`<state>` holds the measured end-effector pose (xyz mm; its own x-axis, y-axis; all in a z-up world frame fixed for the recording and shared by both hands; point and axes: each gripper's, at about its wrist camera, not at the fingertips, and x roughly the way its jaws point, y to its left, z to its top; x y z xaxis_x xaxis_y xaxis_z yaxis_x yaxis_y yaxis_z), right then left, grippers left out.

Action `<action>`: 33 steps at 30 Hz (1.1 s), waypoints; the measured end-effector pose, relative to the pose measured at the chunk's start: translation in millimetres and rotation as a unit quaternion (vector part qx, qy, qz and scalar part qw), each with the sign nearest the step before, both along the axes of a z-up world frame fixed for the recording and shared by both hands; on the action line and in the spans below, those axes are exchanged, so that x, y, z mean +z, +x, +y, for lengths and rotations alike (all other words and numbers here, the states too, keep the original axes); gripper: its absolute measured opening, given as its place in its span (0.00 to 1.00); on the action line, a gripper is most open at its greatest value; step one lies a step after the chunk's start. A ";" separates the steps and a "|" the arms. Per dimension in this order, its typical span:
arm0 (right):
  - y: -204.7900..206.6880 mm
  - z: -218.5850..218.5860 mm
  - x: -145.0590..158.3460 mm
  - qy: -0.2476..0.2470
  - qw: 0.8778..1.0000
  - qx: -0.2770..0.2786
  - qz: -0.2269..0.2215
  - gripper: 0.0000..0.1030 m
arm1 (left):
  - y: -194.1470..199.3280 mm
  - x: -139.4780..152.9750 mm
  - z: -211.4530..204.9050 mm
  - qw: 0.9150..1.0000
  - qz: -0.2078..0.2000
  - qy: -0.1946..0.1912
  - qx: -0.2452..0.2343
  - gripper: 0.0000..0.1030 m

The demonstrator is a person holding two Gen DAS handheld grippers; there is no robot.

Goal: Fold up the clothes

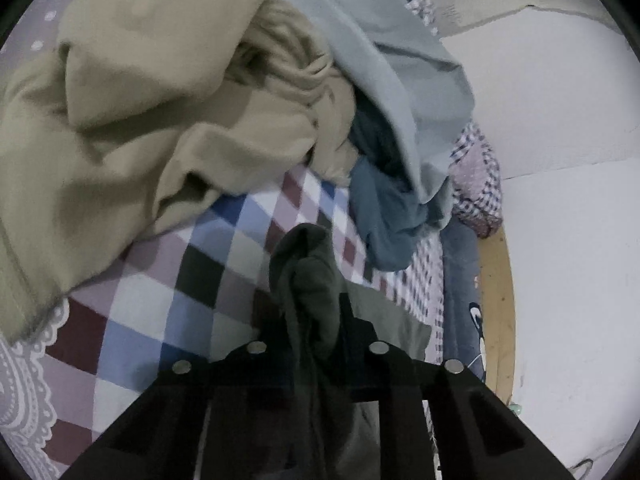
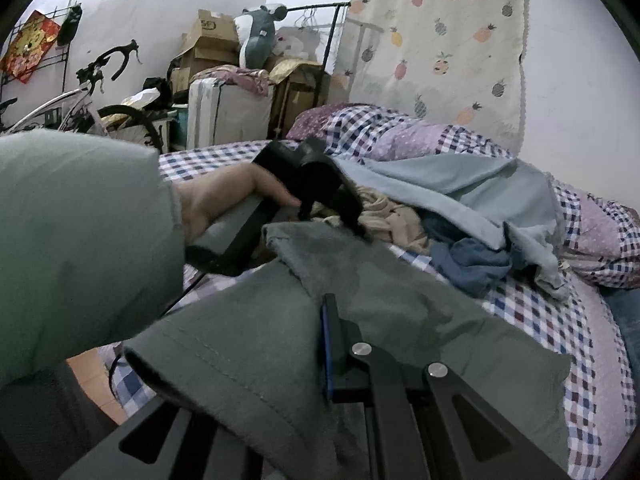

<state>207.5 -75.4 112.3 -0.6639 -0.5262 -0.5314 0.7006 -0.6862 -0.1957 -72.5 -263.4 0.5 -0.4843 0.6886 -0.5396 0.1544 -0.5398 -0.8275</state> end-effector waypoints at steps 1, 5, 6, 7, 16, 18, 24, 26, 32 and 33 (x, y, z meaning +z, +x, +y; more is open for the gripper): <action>1.8 -1.7 -2.0 0.001 1.000 0.003 -0.003 0.04 | 1.2 5.3 -1.7 1.000 0.011 0.005 0.002 0.14; 11.8 -7.2 -6.0 0.006 1.000 0.018 -0.008 0.04 | 9.7 33.8 -5.7 0.999 0.047 0.022 -0.001 0.13; 14.8 -8.5 -5.1 0.005 1.000 0.023 -0.010 0.04 | 13.7 44.2 -7.3 0.998 0.057 0.025 -0.003 0.13; 18.4 -10.1 -3.6 0.003 1.000 0.029 -0.012 0.04 | 18.5 55.7 -9.6 0.997 0.068 0.027 -0.004 0.12; 40.5 -30.1 20.8 -0.069 0.995 0.068 -0.026 0.04 | 41.3 109.8 -28.0 0.992 0.125 -0.008 0.012 0.12; 27.7 -31.1 0.5 -0.082 0.992 0.059 -0.071 0.04 | 31.1 87.4 -29.4 0.996 0.081 -0.030 0.017 0.12; 7.5 -0.6 -26.3 -0.116 0.986 0.018 -0.122 0.04 | 18.1 84.7 -9.3 0.998 0.059 -0.032 -0.005 0.12; 4.8 16.3 -21.0 -0.133 0.984 0.006 -0.123 0.04 | 16.2 97.0 5.1 0.997 0.070 -0.033 -0.018 0.13; 3.6 76.6 4.4 -0.169 0.977 -0.044 -0.126 0.04 | 21.1 135.9 76.8 0.992 0.099 -0.048 -0.058 0.13; 3.6 90.1 6.8 -0.171 0.976 -0.055 -0.126 0.04 | 20.6 143.0 93.3 0.991 0.102 -0.050 -0.065 0.13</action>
<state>211.1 14.7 119.1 -0.5967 -0.6344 -0.4914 0.6155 -0.7548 0.2269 -51.9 -170.1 143.5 -0.5006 0.7007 -0.5084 -0.0876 -0.6252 -0.7755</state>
